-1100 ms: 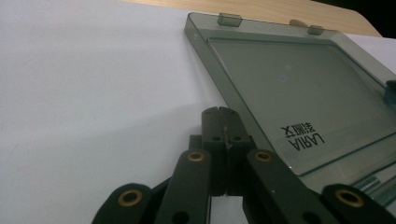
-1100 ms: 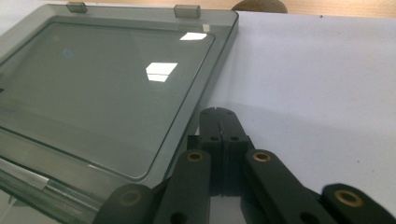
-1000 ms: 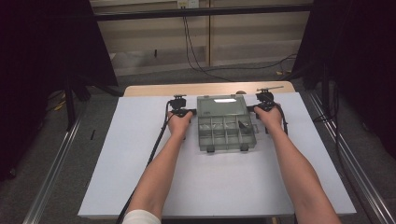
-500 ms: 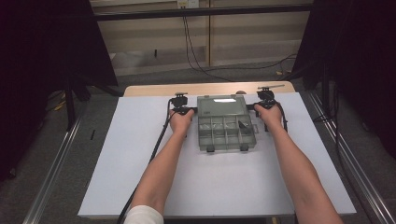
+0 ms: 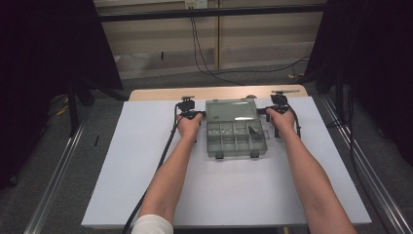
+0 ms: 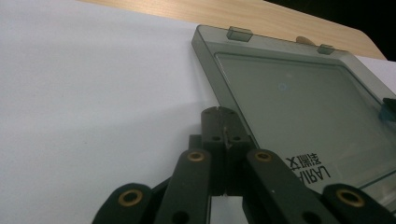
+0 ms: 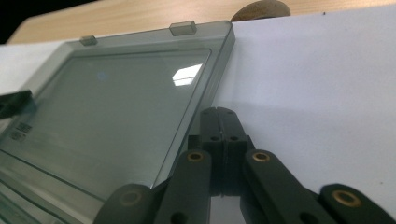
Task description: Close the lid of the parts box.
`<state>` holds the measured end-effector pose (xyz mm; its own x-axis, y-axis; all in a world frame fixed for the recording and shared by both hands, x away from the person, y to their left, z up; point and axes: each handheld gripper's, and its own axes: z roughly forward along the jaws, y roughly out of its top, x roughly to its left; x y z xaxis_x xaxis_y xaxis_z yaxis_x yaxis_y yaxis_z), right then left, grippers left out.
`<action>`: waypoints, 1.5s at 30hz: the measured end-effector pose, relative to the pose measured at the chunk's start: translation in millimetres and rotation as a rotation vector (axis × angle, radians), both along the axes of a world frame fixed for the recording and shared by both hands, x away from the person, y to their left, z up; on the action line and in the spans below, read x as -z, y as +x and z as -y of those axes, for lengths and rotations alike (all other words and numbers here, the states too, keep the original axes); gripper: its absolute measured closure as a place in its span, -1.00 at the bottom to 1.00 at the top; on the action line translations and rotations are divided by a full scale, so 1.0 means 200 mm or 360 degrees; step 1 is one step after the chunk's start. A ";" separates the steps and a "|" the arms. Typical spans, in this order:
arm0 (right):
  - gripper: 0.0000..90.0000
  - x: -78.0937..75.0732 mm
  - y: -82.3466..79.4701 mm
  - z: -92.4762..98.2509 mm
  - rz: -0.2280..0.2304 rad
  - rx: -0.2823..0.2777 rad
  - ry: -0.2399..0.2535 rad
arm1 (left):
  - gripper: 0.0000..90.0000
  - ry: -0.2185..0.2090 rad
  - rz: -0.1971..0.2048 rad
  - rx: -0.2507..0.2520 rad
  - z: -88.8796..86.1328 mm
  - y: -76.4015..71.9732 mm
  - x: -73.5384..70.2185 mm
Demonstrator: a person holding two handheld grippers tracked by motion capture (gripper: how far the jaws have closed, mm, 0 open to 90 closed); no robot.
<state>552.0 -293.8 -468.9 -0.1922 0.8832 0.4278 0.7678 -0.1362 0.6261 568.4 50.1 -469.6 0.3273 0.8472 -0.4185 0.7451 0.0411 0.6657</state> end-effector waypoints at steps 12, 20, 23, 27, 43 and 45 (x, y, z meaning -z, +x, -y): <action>1.00 0.00 -0.02 0.06 0.0086 0.0009 0.0266 | 1.00 -0.0158 0.0042 0.0001 -0.03 0.00 -0.05; 1.00 -0.05 -0.03 0.06 0.0194 -0.0068 0.0236 | 1.00 -0.0186 0.0108 0.0045 -0.05 -0.03 -0.10; 1.00 -0.09 -0.05 0.06 0.0248 -0.0116 0.0147 | 1.00 -0.0151 0.0147 0.0067 -0.04 -0.04 -0.12; 1.00 -0.13 -0.07 0.05 0.0317 -0.0174 0.0050 | 1.00 -0.0122 0.0190 0.0079 -0.04 -0.05 -0.15; 1.00 -0.20 -0.14 0.02 0.0485 -0.0265 -0.0227 | 1.00 0.0033 0.0299 0.0113 -0.02 -0.13 -0.23; 1.00 -0.21 -0.16 0.01 0.0499 -0.0269 -0.0253 | 1.00 0.0057 0.0323 0.0106 -0.01 -0.14 -0.24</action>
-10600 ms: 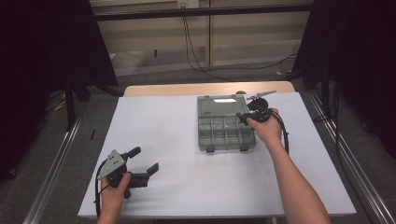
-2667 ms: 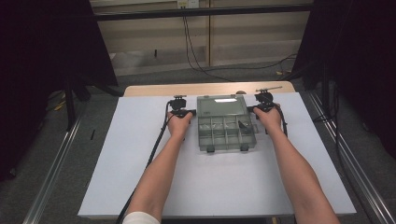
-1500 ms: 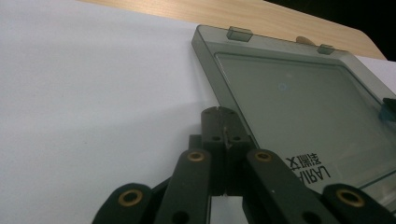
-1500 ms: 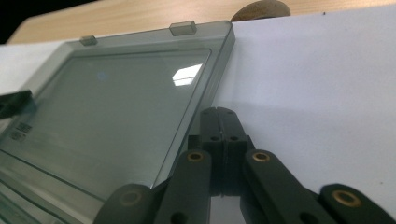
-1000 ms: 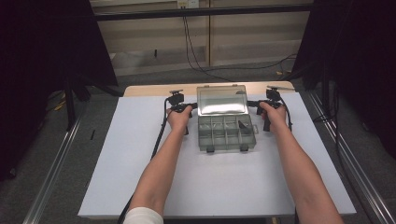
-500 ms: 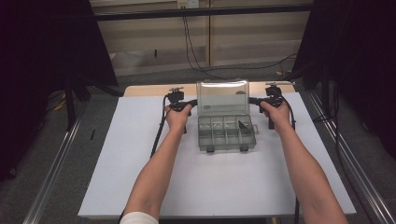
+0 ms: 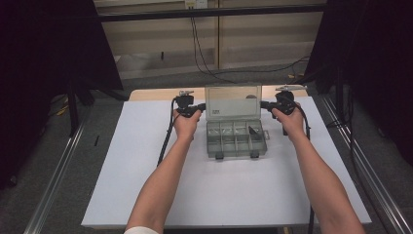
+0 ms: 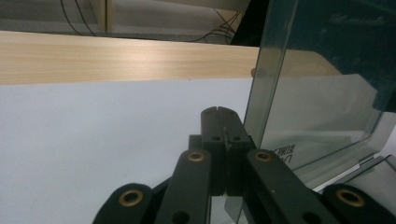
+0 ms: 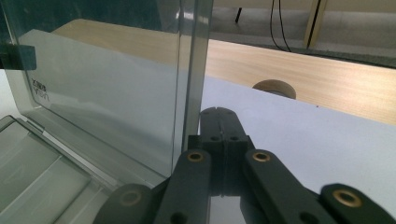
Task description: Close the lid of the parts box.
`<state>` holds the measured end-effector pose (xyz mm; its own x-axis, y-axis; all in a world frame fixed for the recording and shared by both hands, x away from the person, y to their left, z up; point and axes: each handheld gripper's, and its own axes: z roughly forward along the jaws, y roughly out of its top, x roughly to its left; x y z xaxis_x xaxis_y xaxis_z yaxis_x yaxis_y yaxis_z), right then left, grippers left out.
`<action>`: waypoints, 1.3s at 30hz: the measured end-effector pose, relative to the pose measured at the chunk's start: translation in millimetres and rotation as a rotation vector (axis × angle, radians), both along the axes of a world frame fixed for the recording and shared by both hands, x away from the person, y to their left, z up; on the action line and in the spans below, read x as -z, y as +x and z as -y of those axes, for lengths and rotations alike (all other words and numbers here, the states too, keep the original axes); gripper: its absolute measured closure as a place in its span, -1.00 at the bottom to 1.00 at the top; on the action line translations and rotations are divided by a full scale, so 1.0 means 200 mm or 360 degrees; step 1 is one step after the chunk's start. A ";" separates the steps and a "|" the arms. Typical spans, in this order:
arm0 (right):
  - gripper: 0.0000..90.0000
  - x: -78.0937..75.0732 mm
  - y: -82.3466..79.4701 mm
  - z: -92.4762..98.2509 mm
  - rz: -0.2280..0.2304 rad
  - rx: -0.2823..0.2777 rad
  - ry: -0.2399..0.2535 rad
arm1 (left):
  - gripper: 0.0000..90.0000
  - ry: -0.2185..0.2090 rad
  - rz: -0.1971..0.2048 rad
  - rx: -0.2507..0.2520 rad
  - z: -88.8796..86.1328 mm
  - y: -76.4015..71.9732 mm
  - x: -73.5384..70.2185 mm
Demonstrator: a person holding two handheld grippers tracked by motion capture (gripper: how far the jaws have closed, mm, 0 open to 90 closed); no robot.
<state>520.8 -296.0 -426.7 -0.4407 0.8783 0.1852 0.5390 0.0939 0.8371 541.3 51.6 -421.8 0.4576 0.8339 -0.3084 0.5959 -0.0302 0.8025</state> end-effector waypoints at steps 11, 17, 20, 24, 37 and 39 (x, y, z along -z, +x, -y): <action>1.00 -0.03 -0.05 -0.01 0.0040 -0.0022 -0.0081 | 1.00 0.0043 0.0013 0.0011 0.00 -0.05 -0.03; 1.00 -0.03 -0.09 -0.03 0.0043 -0.0029 -0.0142 | 1.00 0.0069 0.0025 0.0018 0.00 -0.09 -0.04; 1.00 -0.04 -0.11 -0.03 0.0045 -0.0033 -0.0173 | 1.00 0.0077 0.0029 0.0022 0.00 -0.10 -0.05; 1.00 -0.04 -0.14 -0.04 0.0051 -0.0022 -0.0175 | 1.00 0.0081 0.0025 0.0032 0.00 -0.12 -0.05; 1.00 -0.01 -0.20 -0.04 0.0039 0.0000 -0.0171 | 1.00 0.0069 0.0023 0.0054 -0.01 -0.17 -0.06; 1.00 -0.01 -0.21 -0.04 0.0028 0.0005 -0.0162 | 1.00 0.0072 0.0018 0.0057 -0.02 -0.18 -0.05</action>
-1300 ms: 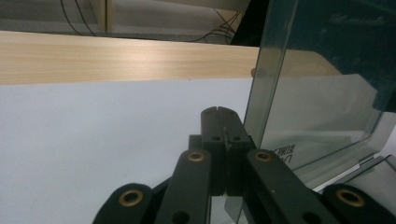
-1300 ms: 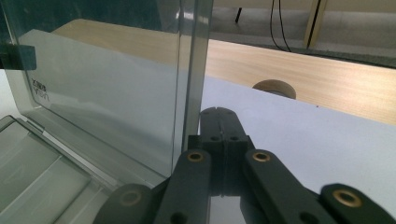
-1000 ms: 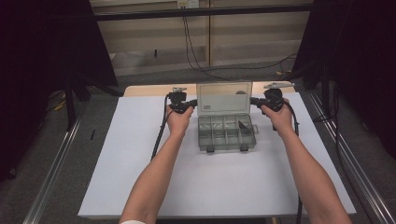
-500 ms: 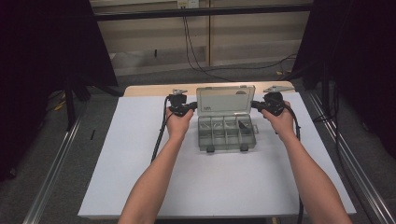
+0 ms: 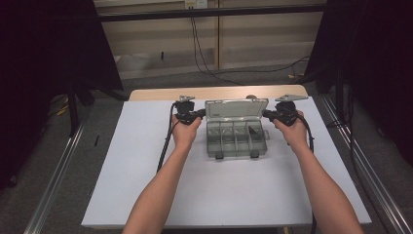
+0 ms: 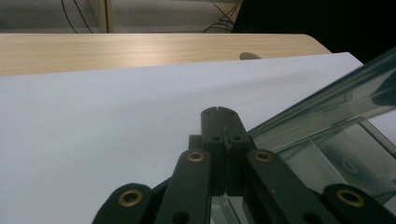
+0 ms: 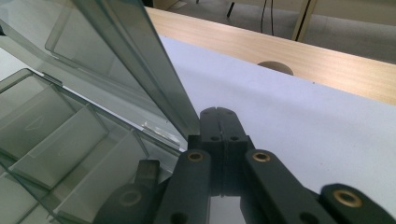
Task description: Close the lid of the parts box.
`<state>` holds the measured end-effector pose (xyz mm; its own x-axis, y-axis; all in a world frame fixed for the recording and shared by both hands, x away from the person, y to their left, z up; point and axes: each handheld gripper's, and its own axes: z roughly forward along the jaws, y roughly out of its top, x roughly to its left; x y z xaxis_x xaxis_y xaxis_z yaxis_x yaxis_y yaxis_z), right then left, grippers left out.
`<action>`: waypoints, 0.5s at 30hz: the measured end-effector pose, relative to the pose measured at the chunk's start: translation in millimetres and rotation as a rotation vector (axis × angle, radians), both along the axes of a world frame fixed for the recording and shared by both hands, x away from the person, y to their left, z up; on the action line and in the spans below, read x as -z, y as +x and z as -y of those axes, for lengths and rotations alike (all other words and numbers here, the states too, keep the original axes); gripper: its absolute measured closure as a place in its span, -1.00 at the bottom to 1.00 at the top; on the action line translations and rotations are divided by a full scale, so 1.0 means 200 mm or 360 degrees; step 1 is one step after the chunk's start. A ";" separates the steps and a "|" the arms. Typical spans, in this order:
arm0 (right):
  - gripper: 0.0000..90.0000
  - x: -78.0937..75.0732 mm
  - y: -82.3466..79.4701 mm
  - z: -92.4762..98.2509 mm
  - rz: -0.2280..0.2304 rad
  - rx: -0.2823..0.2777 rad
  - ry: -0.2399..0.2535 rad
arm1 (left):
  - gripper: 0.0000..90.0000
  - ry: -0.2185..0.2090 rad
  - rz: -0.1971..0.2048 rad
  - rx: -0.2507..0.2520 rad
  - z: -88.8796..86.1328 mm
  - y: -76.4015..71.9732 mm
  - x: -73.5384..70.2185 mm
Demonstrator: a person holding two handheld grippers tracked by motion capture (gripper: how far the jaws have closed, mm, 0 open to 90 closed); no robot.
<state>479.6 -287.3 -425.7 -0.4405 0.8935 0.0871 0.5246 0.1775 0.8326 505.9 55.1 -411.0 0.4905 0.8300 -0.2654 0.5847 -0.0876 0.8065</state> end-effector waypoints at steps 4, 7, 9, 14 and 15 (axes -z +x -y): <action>1.00 0.01 -0.01 0.00 0.0005 0.0009 0.0006 | 1.00 -0.0008 -0.0009 0.0004 0.00 0.00 0.00; 1.00 0.02 -0.02 0.00 -0.0006 0.0010 0.0020 | 1.00 -0.0004 -0.0015 0.0013 -0.01 -0.01 0.00; 1.00 0.03 -0.02 0.00 -0.0006 0.0012 0.0011 | 1.00 -0.0006 -0.0016 0.0016 -0.01 -0.02 0.01; 1.00 0.04 -0.04 0.00 -0.0013 0.0020 0.0035 | 1.00 -0.0016 -0.0020 0.0012 -0.01 -0.03 0.01; 1.00 0.04 -0.04 0.00 -0.0018 0.0019 0.0033 | 1.00 -0.0020 -0.0021 0.0012 -0.01 -0.03 0.01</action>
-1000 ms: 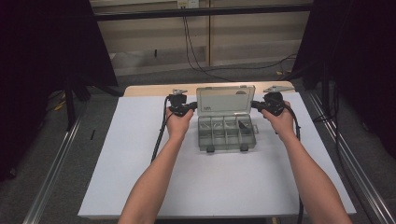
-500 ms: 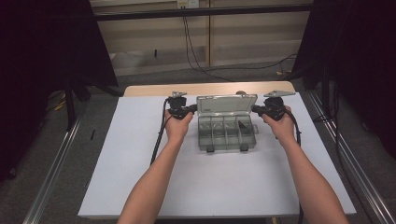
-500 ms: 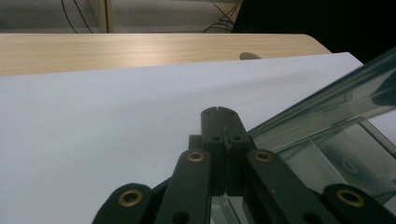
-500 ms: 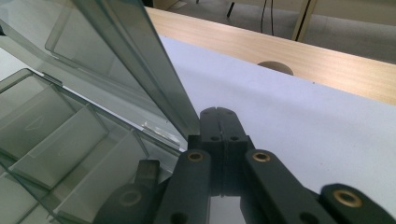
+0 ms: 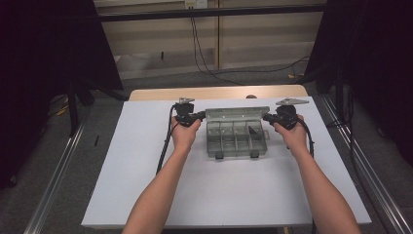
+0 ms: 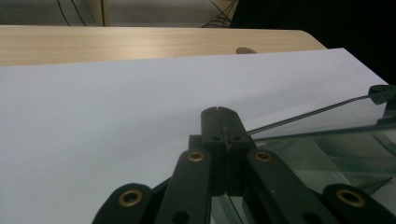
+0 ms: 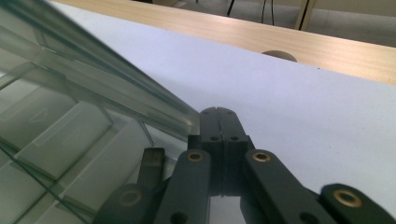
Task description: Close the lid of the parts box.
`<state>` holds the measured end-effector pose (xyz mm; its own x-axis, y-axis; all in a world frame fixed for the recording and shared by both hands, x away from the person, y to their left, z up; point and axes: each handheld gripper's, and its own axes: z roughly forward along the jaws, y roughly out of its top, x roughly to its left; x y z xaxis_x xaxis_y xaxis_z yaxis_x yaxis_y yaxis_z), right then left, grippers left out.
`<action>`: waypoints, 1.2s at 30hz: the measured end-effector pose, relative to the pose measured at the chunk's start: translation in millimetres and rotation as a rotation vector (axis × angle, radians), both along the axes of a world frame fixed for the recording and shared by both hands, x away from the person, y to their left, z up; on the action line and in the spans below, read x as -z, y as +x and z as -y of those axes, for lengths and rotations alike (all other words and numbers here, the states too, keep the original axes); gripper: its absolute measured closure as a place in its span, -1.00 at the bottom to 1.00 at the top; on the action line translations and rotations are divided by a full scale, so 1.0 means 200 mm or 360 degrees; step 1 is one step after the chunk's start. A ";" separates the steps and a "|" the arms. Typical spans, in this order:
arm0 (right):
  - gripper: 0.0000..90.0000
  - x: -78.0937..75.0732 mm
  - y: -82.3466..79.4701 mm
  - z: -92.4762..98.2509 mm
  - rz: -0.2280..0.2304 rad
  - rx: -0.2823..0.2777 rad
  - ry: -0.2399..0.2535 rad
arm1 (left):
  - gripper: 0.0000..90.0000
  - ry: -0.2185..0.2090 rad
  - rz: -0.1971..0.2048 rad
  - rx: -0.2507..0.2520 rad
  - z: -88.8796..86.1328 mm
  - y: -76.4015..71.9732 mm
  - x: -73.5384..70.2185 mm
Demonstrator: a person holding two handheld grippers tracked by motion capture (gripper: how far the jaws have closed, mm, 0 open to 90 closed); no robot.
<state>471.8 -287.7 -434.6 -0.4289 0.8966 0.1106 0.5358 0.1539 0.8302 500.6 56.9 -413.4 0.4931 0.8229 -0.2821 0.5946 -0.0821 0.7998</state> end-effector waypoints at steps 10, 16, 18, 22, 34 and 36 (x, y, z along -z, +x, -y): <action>1.00 0.01 -0.01 0.00 0.0000 -0.0006 0.0008 | 1.00 -0.0003 -0.0015 0.0008 0.00 -0.01 0.01; 1.00 0.02 -0.02 0.01 -0.0014 -0.0003 0.0034 | 1.00 -0.0015 -0.0025 0.0009 -0.01 -0.01 0.02; 1.00 0.03 -0.02 0.01 -0.0009 -0.0005 0.0034 | 1.00 -0.0011 -0.0030 0.0014 -0.01 -0.02 0.03; 1.00 0.03 -0.02 0.01 -0.0015 -0.0011 0.0033 | 1.00 -0.0013 -0.0041 0.0025 -0.01 -0.02 0.03; 1.00 0.04 -0.04 0.00 -0.0035 -0.0020 0.0019 | 1.00 -0.0054 -0.0067 0.0099 0.04 -0.04 0.05; 1.00 0.04 -0.04 0.00 -0.0044 -0.0023 0.0013 | 1.00 -0.0047 -0.0072 0.0098 0.05 -0.04 0.06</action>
<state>463.5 -288.1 -442.8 -0.4384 0.8893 0.1300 0.5562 0.1549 0.8165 492.6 46.7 -425.5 0.5286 0.7825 -0.3291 0.6248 -0.0963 0.7748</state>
